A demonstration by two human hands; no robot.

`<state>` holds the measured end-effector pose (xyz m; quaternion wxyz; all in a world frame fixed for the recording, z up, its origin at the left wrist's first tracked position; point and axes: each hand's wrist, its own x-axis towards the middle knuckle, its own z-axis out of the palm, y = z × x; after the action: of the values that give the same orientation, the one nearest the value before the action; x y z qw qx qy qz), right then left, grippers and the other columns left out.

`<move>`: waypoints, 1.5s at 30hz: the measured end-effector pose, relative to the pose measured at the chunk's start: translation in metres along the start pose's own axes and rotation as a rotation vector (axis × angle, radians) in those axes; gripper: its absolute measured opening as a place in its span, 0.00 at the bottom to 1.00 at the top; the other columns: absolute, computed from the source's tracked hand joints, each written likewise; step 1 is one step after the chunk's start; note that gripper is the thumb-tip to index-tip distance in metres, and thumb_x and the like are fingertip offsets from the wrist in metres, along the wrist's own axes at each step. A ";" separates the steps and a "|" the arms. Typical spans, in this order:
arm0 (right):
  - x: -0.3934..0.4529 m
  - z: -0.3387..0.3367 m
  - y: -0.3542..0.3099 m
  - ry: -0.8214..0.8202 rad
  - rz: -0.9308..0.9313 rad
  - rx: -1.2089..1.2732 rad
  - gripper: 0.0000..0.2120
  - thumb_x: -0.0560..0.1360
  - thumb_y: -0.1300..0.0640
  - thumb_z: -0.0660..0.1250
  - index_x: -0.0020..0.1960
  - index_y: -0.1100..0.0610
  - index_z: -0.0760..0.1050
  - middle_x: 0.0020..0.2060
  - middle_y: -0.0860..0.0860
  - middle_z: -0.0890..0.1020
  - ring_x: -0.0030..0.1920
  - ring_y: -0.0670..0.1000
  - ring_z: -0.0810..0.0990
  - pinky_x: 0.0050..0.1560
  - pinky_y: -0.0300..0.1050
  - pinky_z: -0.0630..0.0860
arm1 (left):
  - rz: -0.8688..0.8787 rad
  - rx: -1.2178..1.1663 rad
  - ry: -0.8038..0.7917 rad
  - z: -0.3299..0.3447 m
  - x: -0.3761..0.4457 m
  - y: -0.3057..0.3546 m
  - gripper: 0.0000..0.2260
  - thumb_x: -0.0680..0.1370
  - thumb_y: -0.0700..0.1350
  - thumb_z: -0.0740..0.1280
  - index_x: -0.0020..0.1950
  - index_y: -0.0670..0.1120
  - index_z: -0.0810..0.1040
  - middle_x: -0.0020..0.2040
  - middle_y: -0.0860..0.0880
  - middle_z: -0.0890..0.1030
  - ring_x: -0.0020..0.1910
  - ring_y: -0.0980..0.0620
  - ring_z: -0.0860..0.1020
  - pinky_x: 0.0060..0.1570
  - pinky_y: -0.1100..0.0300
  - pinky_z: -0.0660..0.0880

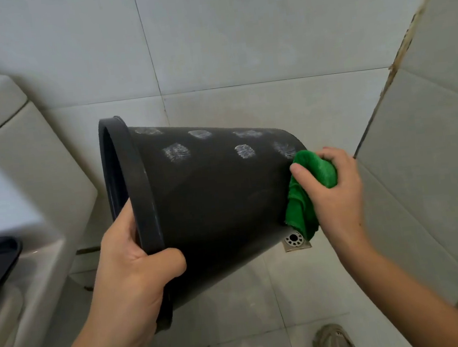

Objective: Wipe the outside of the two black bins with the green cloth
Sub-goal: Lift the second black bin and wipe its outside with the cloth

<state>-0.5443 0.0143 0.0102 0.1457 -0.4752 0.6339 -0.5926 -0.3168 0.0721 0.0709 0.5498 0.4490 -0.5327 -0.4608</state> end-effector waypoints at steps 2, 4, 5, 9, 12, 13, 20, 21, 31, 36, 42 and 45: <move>0.001 0.000 0.000 -0.038 0.062 0.011 0.14 0.64 0.38 0.72 0.42 0.40 0.70 0.49 0.47 0.77 0.49 0.46 0.77 0.49 0.44 0.74 | 0.015 0.018 -0.018 0.002 0.000 0.001 0.28 0.56 0.31 0.60 0.43 0.59 0.83 0.34 0.36 0.73 0.32 0.46 0.70 0.34 0.58 0.67; 0.005 -0.001 0.003 -0.101 0.147 0.049 0.14 0.67 0.46 0.76 0.41 0.44 0.71 0.39 0.43 0.79 0.42 0.48 0.79 0.44 0.51 0.77 | 0.028 0.052 -0.023 0.002 0.001 0.001 0.28 0.56 0.31 0.61 0.43 0.60 0.83 0.33 0.37 0.72 0.31 0.47 0.68 0.29 0.61 0.65; 0.007 -0.002 0.005 -0.129 0.171 0.043 0.14 0.68 0.51 0.77 0.41 0.45 0.70 0.35 0.42 0.79 0.40 0.49 0.79 0.44 0.53 0.78 | 0.028 0.059 -0.019 0.001 0.001 0.000 0.28 0.56 0.31 0.61 0.43 0.60 0.83 0.34 0.33 0.70 0.31 0.47 0.67 0.29 0.60 0.63; 0.017 -0.007 0.006 -0.208 0.207 0.006 0.13 0.68 0.59 0.75 0.40 0.48 0.71 0.33 0.44 0.77 0.37 0.51 0.78 0.41 0.51 0.77 | 0.025 0.041 -0.004 -0.005 0.003 -0.006 0.27 0.56 0.31 0.62 0.41 0.59 0.83 0.35 0.31 0.68 0.31 0.45 0.68 0.30 0.60 0.63; 0.025 -0.012 0.003 -0.253 0.246 0.126 0.11 0.69 0.65 0.73 0.42 0.56 0.72 0.32 0.49 0.76 0.32 0.48 0.77 0.35 0.45 0.75 | 0.052 0.043 -0.011 -0.008 0.003 -0.008 0.26 0.54 0.33 0.73 0.43 0.61 0.83 0.36 0.48 0.82 0.37 0.49 0.80 0.35 0.60 0.78; 0.027 -0.014 0.002 -0.250 0.250 0.167 0.10 0.69 0.66 0.72 0.42 0.57 0.72 0.31 0.49 0.76 0.30 0.46 0.77 0.33 0.43 0.75 | 0.055 0.035 0.002 -0.009 0.004 -0.008 0.22 0.58 0.38 0.76 0.44 0.63 0.83 0.41 0.53 0.85 0.41 0.53 0.83 0.40 0.59 0.80; 0.028 -0.023 -0.001 -0.214 0.208 0.292 0.10 0.67 0.64 0.73 0.39 0.55 0.73 0.30 0.48 0.76 0.32 0.48 0.76 0.33 0.44 0.74 | 0.045 -0.007 -0.097 -0.028 0.020 -0.003 0.19 0.68 0.38 0.70 0.50 0.60 0.83 0.50 0.51 0.86 0.50 0.49 0.84 0.46 0.51 0.82; 0.030 -0.026 -0.003 -0.211 0.184 0.306 0.09 0.64 0.61 0.73 0.39 0.55 0.72 0.31 0.48 0.75 0.33 0.49 0.76 0.33 0.45 0.74 | 0.026 -0.032 -0.160 -0.032 0.021 -0.001 0.22 0.67 0.34 0.69 0.51 0.58 0.84 0.50 0.49 0.86 0.50 0.47 0.84 0.45 0.53 0.82; 0.005 -0.009 0.011 -0.247 0.224 0.313 0.13 0.60 0.57 0.70 0.43 0.59 0.76 0.31 0.48 0.79 0.34 0.48 0.78 0.35 0.44 0.74 | -0.002 -0.028 -0.060 -0.033 0.036 0.000 0.21 0.67 0.36 0.67 0.56 0.53 0.81 0.53 0.48 0.85 0.54 0.46 0.83 0.55 0.46 0.79; 0.011 -0.027 -0.004 -0.238 0.110 0.388 0.09 0.61 0.59 0.70 0.40 0.56 0.74 0.37 0.46 0.82 0.36 0.47 0.79 0.33 0.41 0.77 | 0.047 -0.037 -0.073 -0.044 0.036 0.021 0.16 0.65 0.36 0.66 0.49 0.48 0.82 0.38 0.52 0.86 0.34 0.55 0.84 0.30 0.67 0.78; -0.009 -0.012 0.003 -0.250 0.214 0.339 0.12 0.60 0.57 0.70 0.42 0.57 0.75 0.32 0.45 0.80 0.33 0.46 0.79 0.32 0.39 0.75 | -0.042 -0.064 -0.089 -0.044 0.041 0.020 0.22 0.66 0.34 0.64 0.57 0.52 0.80 0.50 0.50 0.86 0.46 0.52 0.85 0.42 0.62 0.81; -0.011 -0.010 0.007 -0.218 0.285 0.377 0.11 0.59 0.57 0.70 0.40 0.57 0.74 0.29 0.46 0.77 0.30 0.46 0.77 0.30 0.40 0.74 | -0.075 -0.065 -0.102 -0.044 0.041 0.018 0.25 0.65 0.30 0.64 0.57 0.50 0.80 0.49 0.48 0.86 0.45 0.50 0.85 0.40 0.61 0.81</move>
<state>-0.5492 0.0283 0.0026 0.3810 -0.4066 0.5535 -0.6190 -0.2716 0.0346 0.0939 0.5186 0.4264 -0.5275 -0.5206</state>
